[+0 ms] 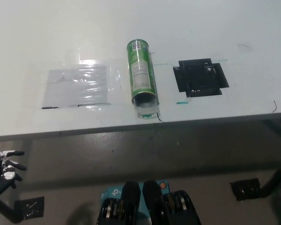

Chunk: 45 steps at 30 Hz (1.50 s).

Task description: The robot uses its right hand finger to pull out the chips tray kept inside a container in the middle of the desk

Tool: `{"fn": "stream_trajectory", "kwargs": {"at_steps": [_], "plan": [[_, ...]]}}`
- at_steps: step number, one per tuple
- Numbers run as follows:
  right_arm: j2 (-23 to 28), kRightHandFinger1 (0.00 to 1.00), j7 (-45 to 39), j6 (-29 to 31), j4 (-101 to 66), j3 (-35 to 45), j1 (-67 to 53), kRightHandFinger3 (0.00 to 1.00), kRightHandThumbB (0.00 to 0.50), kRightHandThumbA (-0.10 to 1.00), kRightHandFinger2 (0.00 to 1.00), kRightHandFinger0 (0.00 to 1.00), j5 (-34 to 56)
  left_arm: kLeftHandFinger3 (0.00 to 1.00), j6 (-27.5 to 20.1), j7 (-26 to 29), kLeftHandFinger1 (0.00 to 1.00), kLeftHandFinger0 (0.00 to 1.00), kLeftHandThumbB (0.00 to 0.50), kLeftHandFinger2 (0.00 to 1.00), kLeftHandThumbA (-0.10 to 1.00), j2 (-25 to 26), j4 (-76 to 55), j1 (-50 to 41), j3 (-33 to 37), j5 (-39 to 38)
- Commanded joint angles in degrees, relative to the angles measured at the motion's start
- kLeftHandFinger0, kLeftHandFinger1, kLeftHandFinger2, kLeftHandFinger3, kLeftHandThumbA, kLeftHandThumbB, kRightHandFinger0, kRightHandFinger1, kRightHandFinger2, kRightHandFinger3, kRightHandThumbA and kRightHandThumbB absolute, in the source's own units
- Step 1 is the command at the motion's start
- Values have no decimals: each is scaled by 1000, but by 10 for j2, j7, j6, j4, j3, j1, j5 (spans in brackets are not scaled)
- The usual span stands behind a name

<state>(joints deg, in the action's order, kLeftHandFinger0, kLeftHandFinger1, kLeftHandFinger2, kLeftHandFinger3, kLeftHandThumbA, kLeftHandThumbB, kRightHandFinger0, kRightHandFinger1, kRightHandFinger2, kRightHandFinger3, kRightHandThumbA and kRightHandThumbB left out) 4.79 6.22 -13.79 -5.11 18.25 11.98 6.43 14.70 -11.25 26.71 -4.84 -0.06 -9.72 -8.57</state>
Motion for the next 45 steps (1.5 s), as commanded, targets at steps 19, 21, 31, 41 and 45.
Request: {"fn": "stream_trajectory", "kwargs": {"at_steps": [19, 21, 31, 41, 45], "plan": [[80, 29, -60, -14, 45, -211, 241, 869, 290, -100, 801, 169, -96, 655, 5, -15, 366, 300, 87, 464, -100, 14, -19, 19, -11, -8], [79, 10, -74, -6, 56, -237, 243, 869, 282, -100, 819, 366, -104, 667, 10, -15, 381, 321, 91, 476, -100, 16, -20, 18, -11, -8], [77, 0, -103, 46, 100, -326, 242, 866, 260, -100, 846, 106, -149, 659, 15, -20, 393, 340, 84, 474, -100, 22, -24, 22, -15, -7], [62, 103, -127, 76, 128, -376, 254, 838, 261, -100, 843, 255, -179, 652, 17, -26, 392, 335, 71, 477, -100, 37, -31, 26, -18, -6], [54, 58, -131, 97, 145, -388, 257, 828, 267, -100, 833, 115, -189, 667, 22, -26, 402, 348, 61, 492, -100, 38, -36, 27, -20, -9]]}}
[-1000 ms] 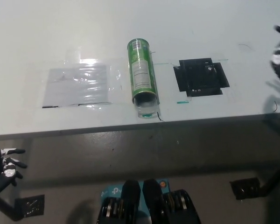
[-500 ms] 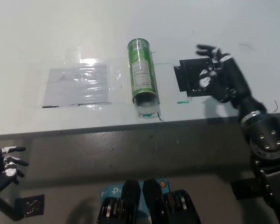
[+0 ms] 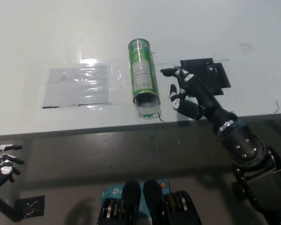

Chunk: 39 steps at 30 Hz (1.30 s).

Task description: The robot uses its right hand finger to pull out the chips tray kept inside a container in the middle of the desk

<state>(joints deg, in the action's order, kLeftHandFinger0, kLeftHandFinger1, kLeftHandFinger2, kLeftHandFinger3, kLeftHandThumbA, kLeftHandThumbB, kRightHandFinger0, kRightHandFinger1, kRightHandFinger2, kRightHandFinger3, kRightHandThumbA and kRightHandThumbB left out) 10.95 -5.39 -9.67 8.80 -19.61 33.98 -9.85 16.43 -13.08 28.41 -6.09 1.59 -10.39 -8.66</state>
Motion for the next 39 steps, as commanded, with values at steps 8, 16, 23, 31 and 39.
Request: {"fn": "stream_trajectory", "kwargs": {"at_steps": [8, 16, 23, 31, 39], "plan": [[-26, 0, -17, 69, 61, -26, 44, 814, 247, -100, 822, 0, -48, 662, 9, -10, 408, 351, 64, 493, -100, 24, -26, 17, -12, -3], [-31, 67, -12, 135, 134, -32, 59, 796, 236, -100, 802, 54, -68, 659, 15, -16, 403, 348, 53, 485, -100, 31, -26, 30, -14, -3], [-30, 105, -5, 168, 180, -33, 72, 801, 199, -100, 833, 48, -88, 664, 16, -20, 421, 386, 48, 500, -100, 34, -27, 37, -18, -10], [-20, 158, -13, 170, 183, -40, 61, 794, 221, -100, 792, 88, -112, 673, 16, -26, 433, 391, 57, 510, -100, 39, -22, 51, -22, -9], [-4, 169, -29, 134, 148, -58, 18, 825, 179, -100, 856, 74, -151, 674, 27, -25, 429, 374, 57, 509, -100, 47, -33, 64, -25, -1]]}}
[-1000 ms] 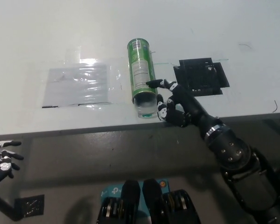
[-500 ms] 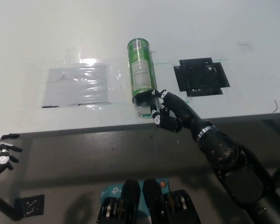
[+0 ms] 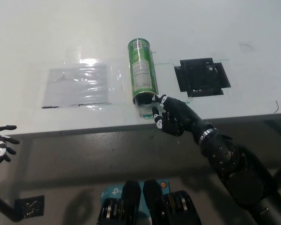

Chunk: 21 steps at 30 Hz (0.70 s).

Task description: The robot uses its right hand finger to pull out the chips tray kept inside a container in the middle of the desk

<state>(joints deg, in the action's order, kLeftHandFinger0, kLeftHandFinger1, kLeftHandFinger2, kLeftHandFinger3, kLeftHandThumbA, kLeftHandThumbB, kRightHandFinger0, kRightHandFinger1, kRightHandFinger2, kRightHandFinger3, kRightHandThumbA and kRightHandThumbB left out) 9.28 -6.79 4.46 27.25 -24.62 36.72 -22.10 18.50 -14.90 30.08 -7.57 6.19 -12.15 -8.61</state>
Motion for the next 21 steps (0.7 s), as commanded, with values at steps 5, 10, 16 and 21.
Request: {"fn": "stream_trajectory", "kwargs": {"at_steps": [5, 10, 16, 21], "plan": [[18, 128, -16, -11, -74, -11, -49, 854, 204, -100, 825, 41, -39, 675, 21, -5, 433, 380, 53, 515, -100, 29, -25, 19, -7, -2], [14, 138, -24, -23, -101, -10, -82, 860, 187, -100, 870, 33, -39, 668, 12, -7, 417, 364, 59, 501, -100, 29, -24, 16, -5, 2], [7, 77, -25, -36, -134, -2, -111, 858, 205, -100, 862, 0, -36, 639, 5, -9, 412, 358, 76, 489, -100, 26, -18, 13, -7, -1], [6, 61, -25, -31, -137, -5, -122, 862, 192, -100, 867, 0, -37, 636, 9, -7, 409, 350, 72, 484, -100, 27, -18, 12, -7, 1]]}}
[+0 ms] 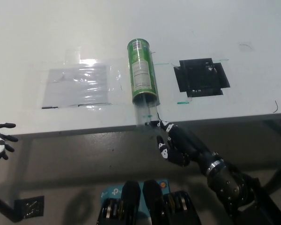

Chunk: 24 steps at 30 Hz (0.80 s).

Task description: The robot uses its right hand finger to pull out the chips tray kept inside a container in the middle of the desk

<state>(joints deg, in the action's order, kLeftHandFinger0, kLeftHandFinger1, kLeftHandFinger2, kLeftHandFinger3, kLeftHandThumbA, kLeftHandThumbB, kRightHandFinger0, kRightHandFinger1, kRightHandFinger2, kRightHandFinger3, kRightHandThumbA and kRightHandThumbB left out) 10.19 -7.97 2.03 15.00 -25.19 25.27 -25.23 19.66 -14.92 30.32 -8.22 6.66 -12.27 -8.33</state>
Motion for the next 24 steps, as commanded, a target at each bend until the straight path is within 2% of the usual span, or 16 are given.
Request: {"fn": "stream_trajectory", "kwargs": {"at_steps": [1, 5, 8, 13, 15, 17, 21, 24], "plan": [[-5, 74, -11, -1, -11, 0, -10, 856, 192, -100, 861, 0, -4, 638, 0, -8, 415, 354, 67, 494, -100, 25, -15, 7, -5, -1], [-9, 72, -6, 11, -8, 2, -20, 827, 204, -100, 836, 0, 3, 627, 0, -8, 411, 359, 73, 483, -100, 23, -16, 6, -3, -1], [-12, 39, -9, -2, -19, -1, -28, 819, 194, -100, 823, 0, -4, 633, -4, -9, 416, 361, 85, 491, -100, 23, -12, 6, -4, -2], [-16, 53, -9, -5, -24, 0, -41, 814, 205, -100, 798, 8, -2, 644, -4, -7, 411, 355, 71, 486, -100, 21, -15, 0, -5, -1], [-18, 37, -15, -14, -29, 3, -43, 823, 194, -100, 817, 0, 2, 639, -2, -7, 412, 358, 68, 481, -100, 23, -17, -1, -3, 2], [-16, 36, -18, -16, -41, 6, -49, 816, 206, -100, 814, 0, 5, 646, 3, -6, 426, 376, 64, 498, -100, 22, -19, -1, -4, 0], [-15, 71, -23, -22, -51, 8, -57, 816, 199, -100, 817, 11, 8, 645, -4, -9, 424, 371, 69, 496, -100, 21, -15, -4, -6, -5], [-13, 35, -17, -5, -54, 12, -66, 803, 209, -100, 798, 0, 15, 648, 0, -8, 418, 367, 67, 485, -100, 18, -16, -5, -7, -8]]}}
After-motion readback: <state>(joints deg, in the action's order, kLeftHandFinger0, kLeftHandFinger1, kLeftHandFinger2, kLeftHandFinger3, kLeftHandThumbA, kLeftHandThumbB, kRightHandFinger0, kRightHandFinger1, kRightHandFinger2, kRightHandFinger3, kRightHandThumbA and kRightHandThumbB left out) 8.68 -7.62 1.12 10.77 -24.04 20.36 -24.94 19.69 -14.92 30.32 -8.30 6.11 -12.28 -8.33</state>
